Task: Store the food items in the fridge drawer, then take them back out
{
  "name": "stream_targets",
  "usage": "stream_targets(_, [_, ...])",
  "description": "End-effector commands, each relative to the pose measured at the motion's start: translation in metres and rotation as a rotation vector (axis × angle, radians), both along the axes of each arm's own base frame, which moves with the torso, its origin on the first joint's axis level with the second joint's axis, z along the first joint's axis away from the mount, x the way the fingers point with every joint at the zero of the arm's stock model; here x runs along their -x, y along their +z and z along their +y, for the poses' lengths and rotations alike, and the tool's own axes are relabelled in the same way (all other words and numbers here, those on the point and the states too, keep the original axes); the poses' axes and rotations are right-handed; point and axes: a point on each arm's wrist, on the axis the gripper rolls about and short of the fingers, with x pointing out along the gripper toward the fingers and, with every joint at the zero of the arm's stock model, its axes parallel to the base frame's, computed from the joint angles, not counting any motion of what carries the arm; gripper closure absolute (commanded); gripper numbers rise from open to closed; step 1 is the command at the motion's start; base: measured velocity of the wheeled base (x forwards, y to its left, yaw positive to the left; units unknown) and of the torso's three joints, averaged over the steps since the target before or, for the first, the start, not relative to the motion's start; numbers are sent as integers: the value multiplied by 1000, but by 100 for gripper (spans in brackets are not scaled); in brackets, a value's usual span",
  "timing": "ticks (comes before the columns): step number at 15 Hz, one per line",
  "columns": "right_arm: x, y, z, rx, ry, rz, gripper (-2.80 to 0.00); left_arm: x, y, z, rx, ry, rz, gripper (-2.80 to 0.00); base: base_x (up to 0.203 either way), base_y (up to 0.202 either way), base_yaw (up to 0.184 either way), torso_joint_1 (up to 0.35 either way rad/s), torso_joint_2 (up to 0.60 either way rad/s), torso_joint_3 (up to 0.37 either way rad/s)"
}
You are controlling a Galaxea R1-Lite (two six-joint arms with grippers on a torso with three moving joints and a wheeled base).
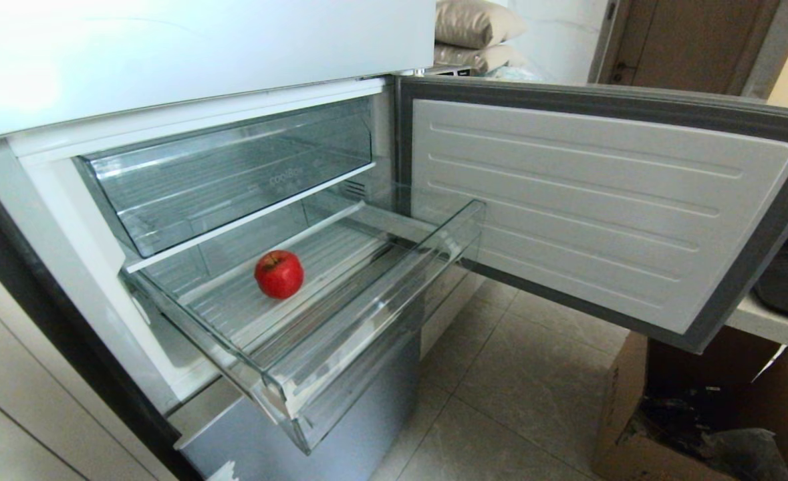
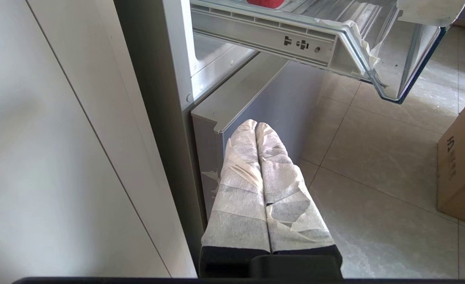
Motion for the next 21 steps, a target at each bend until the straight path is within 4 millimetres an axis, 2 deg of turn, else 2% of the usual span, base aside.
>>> stream_targets(1, [-10, -7, -13, -16, 13, -7, -280, 0, 0, 0, 0, 0, 0, 0, 0, 0, 0, 0, 0, 0])
stream_targets(9, [-42, -29, -61, -11, 26, -26, -280, 0, 0, 0, 0, 0, 0, 0, 0, 0, 0, 0, 0, 0])
stream_targets(13, [-51, -28, -66, 8, 41, -36, -280, 0, 0, 0, 0, 0, 0, 0, 0, 0, 0, 0, 0, 0])
stream_targets(16, [-67, -23, -70, 44, 64, -62, -280, 0, 0, 0, 0, 0, 0, 0, 0, 0, 0, 0, 0, 0])
stream_targets(18, [-81, -20, -82, 83, 67, -84, -280, 0, 0, 0, 0, 0, 0, 0, 0, 0, 0, 0, 0, 0])
stream_targets(21, [-101, -29, -104, 98, 54, -65, -280, 0, 0, 0, 0, 0, 0, 0, 0, 0, 0, 0, 0, 0])
